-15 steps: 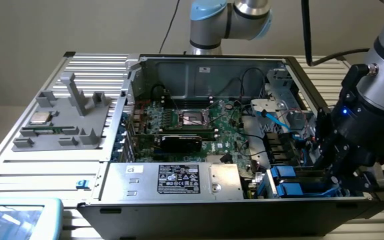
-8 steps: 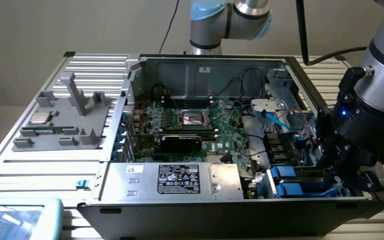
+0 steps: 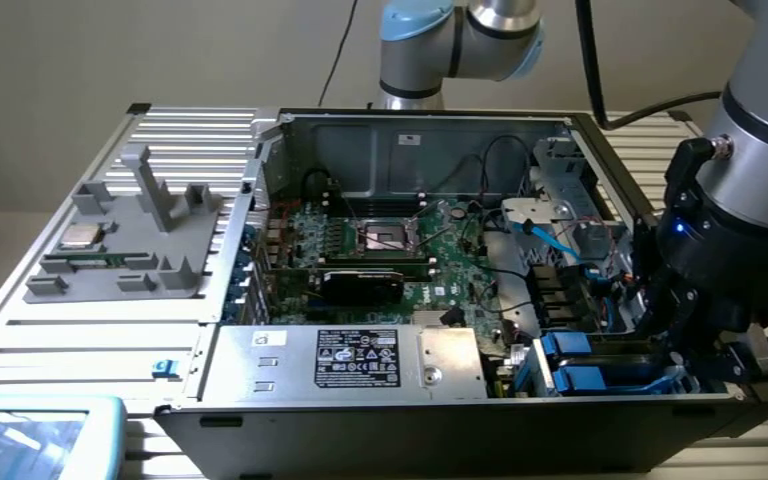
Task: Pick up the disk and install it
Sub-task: 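Insert the first disk wire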
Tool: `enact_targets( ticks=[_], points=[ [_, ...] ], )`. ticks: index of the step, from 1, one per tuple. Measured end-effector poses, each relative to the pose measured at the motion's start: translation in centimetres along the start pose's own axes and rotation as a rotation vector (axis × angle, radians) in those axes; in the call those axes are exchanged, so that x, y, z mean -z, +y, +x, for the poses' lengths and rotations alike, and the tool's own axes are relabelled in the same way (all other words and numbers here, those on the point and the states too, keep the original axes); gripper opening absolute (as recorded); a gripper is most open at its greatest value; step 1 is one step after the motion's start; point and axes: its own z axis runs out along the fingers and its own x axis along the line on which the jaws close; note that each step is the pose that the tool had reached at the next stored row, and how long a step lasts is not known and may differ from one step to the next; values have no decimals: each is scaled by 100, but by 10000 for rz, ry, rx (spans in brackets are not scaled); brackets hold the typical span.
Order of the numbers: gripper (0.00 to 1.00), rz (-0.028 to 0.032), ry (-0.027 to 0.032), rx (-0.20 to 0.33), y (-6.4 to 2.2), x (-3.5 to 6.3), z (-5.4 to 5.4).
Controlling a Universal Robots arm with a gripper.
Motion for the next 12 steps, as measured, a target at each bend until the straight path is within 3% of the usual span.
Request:
enact_targets(
  ticks=[6,8,9,12],
  points=[
    [34,-77,-4,11,-11,2,1],
    [32,-103,-5,12,-14,2,1],
    [24,-110,-6,15,-14,3,1],
    [24,-130,-11,15,-18,4,1]
  ],
)
